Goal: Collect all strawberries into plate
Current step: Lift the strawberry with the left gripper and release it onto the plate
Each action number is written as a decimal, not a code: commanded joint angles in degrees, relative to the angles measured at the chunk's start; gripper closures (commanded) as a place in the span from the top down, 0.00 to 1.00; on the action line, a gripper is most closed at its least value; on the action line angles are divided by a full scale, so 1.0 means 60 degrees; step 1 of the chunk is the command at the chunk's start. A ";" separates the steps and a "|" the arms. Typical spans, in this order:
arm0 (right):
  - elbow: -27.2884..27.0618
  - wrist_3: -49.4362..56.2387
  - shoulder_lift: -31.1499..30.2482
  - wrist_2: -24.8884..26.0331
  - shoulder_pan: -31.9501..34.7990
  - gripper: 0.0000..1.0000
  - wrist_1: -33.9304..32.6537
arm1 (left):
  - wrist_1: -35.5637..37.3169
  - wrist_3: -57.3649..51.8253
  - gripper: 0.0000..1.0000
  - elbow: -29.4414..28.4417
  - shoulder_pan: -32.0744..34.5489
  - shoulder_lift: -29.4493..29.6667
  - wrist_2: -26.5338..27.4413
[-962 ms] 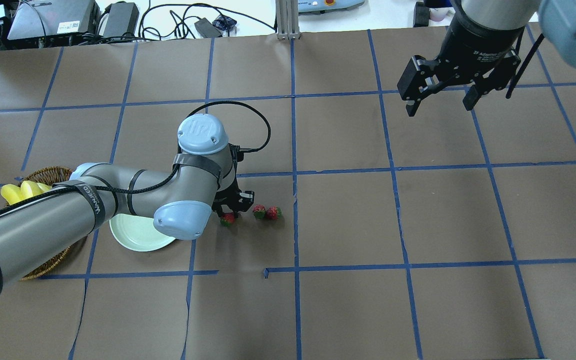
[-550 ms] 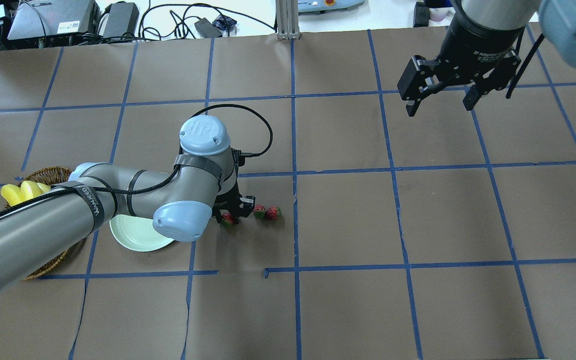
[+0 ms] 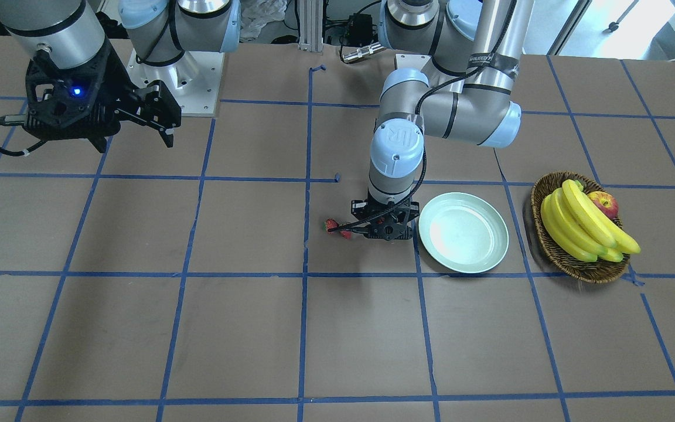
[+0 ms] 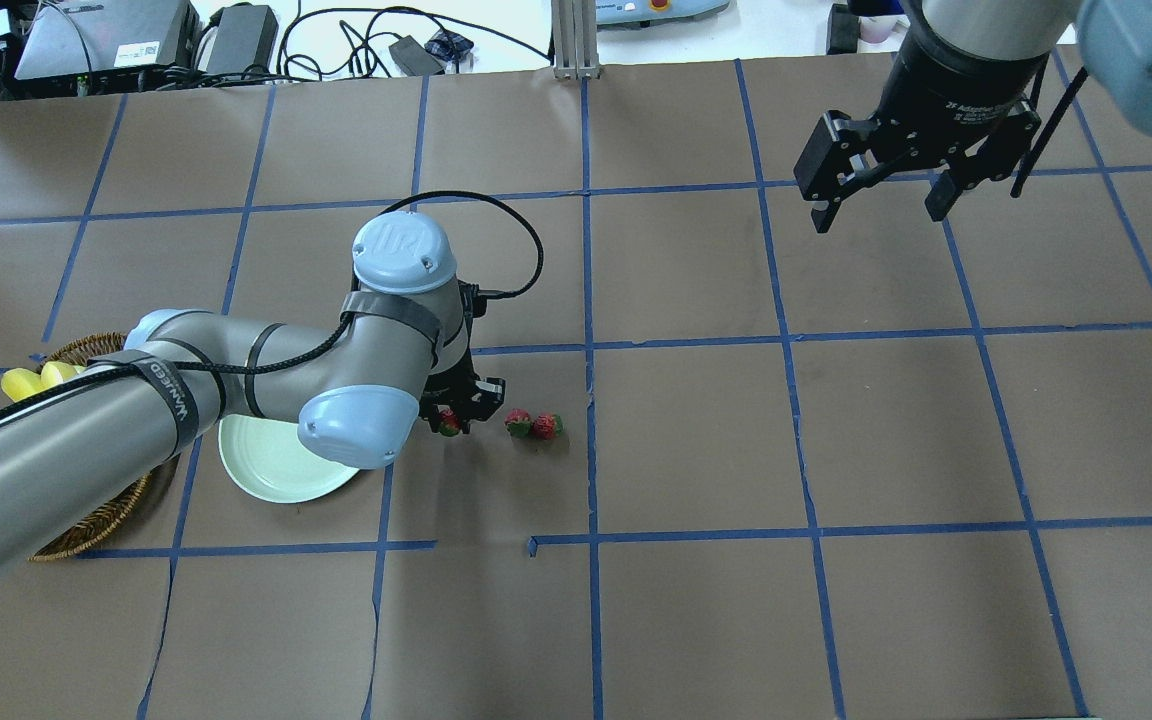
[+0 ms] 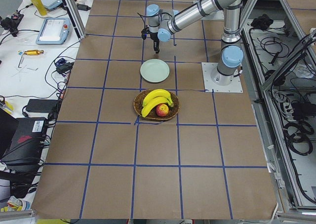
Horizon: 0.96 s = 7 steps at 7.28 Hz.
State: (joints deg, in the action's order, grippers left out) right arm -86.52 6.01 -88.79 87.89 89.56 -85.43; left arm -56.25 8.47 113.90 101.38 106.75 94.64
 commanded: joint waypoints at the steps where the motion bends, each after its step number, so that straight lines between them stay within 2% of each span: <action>1: 0.0006 -0.0005 0.0003 0.0000 0.0000 1.00 0.0000 | -0.1766 -0.0514 0.10 -0.0832 -0.0648 -0.0287 0.0993; 2: -0.0009 -0.0020 0.0018 0.0000 0.0000 1.00 0.0000 | -0.1757 -0.0924 0.10 -0.0573 -0.1464 -0.0301 0.1172; 3: -0.0009 -0.0020 0.0003 0.0000 0.0000 1.00 0.0000 | -0.1699 -0.1088 0.18 -0.0149 -0.2023 -0.0301 0.1464; 4: -0.0009 -0.0034 0.0003 0.0000 0.0000 1.00 0.0000 | -0.1655 -0.1162 0.54 0.0043 -0.2087 -0.0272 0.1467; 5: -0.0009 -0.0035 0.0018 0.0000 0.0000 1.00 0.0000 | -0.1655 -0.1221 1.00 -0.0027 -0.2044 -0.0287 0.1351; 6: -0.0009 -0.0035 0.0018 0.0000 0.0000 1.00 0.0000 | -0.1611 -0.1178 1.00 -0.0028 -0.1928 -0.0301 0.1292; 7: -0.0009 -0.0035 0.0003 -0.0015 0.0000 1.00 0.0000 | -0.1248 -0.1090 1.00 -0.0129 -0.1549 -0.0417 0.0566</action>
State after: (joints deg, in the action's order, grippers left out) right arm -86.57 5.81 -88.71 87.87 89.56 -85.43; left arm -65.47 1.53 113.55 90.19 104.81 101.48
